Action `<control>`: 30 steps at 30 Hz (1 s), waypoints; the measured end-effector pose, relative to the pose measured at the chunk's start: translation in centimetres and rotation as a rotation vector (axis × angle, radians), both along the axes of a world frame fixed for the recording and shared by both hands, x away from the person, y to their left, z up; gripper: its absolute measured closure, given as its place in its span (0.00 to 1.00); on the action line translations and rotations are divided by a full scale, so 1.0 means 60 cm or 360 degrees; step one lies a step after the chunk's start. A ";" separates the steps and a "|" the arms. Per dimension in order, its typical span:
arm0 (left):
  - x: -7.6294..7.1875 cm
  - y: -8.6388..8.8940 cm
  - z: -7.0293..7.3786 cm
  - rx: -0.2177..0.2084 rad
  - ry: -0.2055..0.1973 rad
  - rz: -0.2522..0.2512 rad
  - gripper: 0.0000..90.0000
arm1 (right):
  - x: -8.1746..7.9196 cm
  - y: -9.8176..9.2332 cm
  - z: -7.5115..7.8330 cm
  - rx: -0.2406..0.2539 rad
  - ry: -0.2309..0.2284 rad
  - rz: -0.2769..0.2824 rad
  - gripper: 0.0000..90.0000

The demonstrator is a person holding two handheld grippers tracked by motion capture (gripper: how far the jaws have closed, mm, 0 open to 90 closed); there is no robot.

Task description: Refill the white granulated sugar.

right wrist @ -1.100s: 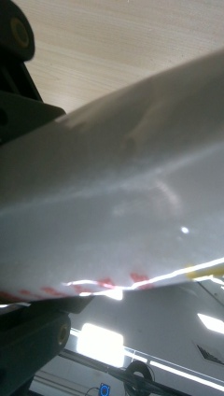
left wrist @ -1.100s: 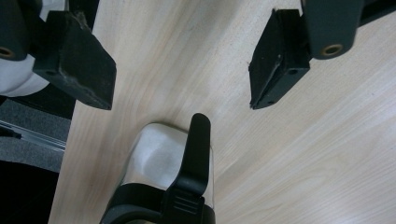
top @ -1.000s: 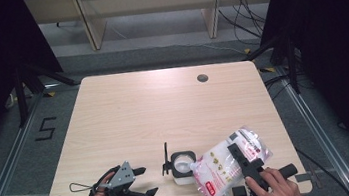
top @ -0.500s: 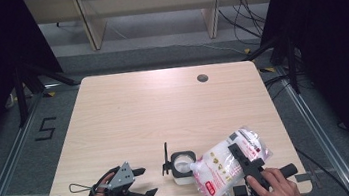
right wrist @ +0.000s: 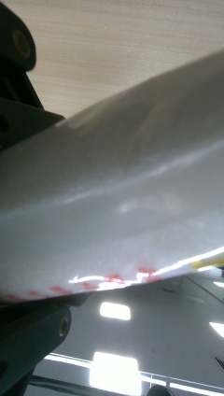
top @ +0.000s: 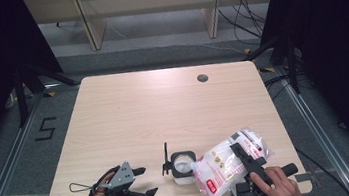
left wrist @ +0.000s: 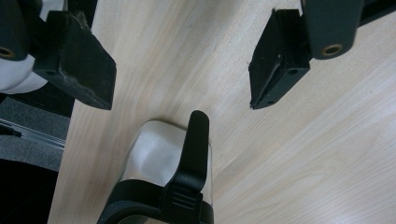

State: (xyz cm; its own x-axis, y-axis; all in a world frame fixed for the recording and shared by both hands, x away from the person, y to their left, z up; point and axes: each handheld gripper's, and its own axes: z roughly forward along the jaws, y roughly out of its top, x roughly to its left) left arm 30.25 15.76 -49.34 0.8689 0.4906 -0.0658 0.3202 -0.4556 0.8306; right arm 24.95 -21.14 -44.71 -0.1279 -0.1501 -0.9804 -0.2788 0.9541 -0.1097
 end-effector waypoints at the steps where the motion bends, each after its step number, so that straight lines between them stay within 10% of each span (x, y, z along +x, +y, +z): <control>1: -0.001 0.000 0.000 0.0000 0.0003 -0.0003 0.25 | 0.000 0.001 0.003 -0.0032 -0.0018 0.0010 0.60; 30: 0.000 0.000 0.001 0.0007 0.0005 0.0005 0.25 | -0.003 0.003 0.012 -0.0058 -0.0064 0.0031 0.60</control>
